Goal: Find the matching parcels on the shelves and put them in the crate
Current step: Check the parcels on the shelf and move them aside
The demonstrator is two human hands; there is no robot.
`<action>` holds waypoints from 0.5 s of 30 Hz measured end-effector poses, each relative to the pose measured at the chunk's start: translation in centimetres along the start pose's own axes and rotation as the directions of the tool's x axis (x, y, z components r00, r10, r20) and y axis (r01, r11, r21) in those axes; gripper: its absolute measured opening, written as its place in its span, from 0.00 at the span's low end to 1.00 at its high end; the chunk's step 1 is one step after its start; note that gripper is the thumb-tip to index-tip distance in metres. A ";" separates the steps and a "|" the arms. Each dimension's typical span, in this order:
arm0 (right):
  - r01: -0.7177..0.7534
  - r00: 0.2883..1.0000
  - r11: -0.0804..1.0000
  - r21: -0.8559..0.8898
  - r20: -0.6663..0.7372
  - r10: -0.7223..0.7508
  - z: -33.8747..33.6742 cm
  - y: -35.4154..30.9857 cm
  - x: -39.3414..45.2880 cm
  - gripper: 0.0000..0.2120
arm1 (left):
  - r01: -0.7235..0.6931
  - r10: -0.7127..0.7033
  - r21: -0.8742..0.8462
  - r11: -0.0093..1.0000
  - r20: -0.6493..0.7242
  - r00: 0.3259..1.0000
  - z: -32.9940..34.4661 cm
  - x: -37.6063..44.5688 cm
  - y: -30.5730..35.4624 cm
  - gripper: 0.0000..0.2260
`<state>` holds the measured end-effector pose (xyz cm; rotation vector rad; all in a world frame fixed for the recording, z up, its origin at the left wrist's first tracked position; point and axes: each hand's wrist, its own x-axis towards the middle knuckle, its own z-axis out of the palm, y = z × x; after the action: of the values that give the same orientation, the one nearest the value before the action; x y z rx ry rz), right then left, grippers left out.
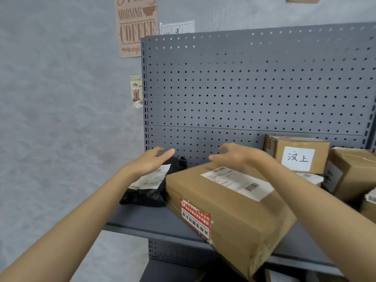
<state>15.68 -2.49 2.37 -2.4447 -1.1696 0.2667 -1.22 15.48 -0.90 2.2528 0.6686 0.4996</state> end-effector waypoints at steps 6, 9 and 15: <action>-0.276 0.961 0.950 -0.143 -0.069 0.269 -1.4 7.5 -2.9 0.36 | 0.065 -0.064 0.060 0.996 -0.020 0.998 3.7 -2.0 2.9 0.31; -0.316 0.948 0.939 -0.135 -0.078 0.308 -1.5 9.6 -4.1 0.33 | 0.130 -0.132 -0.030 0.991 -0.085 0.988 4.6 -3.3 2.5 0.35; -0.400 0.908 0.916 -0.033 -0.151 0.392 -0.5 11.5 -5.4 0.33 | 0.200 -0.215 -0.286 0.937 -0.025 0.976 6.0 -7.0 3.5 0.39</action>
<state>20.46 -13.28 -2.38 -2.6928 -0.6206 0.1698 -2.44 6.01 -3.37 1.8826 0.8003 0.5189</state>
